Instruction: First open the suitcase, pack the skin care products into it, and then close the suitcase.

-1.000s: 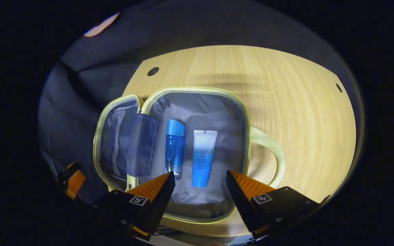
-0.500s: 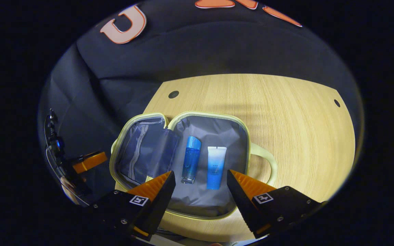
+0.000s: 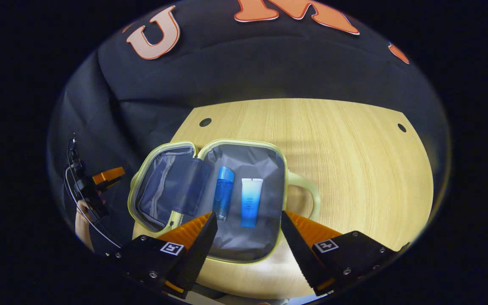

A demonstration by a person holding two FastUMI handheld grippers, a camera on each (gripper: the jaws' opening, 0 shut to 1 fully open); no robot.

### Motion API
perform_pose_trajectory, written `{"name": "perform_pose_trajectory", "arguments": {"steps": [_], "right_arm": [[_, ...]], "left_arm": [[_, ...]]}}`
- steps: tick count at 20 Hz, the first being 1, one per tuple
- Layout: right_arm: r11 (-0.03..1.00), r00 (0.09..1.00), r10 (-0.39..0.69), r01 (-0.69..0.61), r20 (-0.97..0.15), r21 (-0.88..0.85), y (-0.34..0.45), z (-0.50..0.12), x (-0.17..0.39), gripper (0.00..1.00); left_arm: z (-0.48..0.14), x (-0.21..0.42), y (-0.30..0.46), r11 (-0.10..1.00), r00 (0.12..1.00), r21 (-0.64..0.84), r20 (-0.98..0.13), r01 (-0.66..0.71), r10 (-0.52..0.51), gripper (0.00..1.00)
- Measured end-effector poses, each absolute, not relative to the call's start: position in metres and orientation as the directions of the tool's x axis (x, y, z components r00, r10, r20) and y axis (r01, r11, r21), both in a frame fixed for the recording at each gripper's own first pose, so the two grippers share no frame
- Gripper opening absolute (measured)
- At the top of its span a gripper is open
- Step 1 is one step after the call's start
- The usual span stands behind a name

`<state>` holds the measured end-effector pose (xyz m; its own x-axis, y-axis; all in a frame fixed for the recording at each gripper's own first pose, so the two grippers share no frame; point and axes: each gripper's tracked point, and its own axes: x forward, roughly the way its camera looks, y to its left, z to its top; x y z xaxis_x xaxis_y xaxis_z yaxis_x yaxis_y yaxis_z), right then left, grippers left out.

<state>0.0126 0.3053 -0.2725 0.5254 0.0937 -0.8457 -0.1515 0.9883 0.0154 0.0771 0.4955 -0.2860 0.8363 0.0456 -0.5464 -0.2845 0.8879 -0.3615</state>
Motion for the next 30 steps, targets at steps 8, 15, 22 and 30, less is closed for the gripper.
{"name": "perform_pose_trajectory", "arguments": {"steps": [8,15,22,30], "right_arm": [[0.996,0.525,0.073,-0.076,-0.848,0.039,0.291,-0.267,0.000,0.96],[0.997,0.522,0.073,-0.043,-0.850,0.059,0.287,-0.266,-0.002,0.96],[0.996,0.541,0.085,-0.055,-0.837,0.065,0.286,-0.262,0.003,0.96],[0.984,0.576,0.178,-0.108,-0.798,0.142,0.278,-0.234,0.007,0.96]], "left_arm": [[-0.360,0.089,0.513,0.816,0.785,-0.461,-0.619,-0.350,-0.014,0.95],[-0.383,0.109,0.499,0.793,0.769,-0.484,-0.639,-0.370,-0.031,0.17],[-0.303,0.107,0.476,0.905,0.816,-0.353,-0.577,-0.237,-0.011,0.12],[-0.171,0.103,0.396,0.963,0.875,-0.248,-0.484,-0.102,-0.032,0.11]]}}
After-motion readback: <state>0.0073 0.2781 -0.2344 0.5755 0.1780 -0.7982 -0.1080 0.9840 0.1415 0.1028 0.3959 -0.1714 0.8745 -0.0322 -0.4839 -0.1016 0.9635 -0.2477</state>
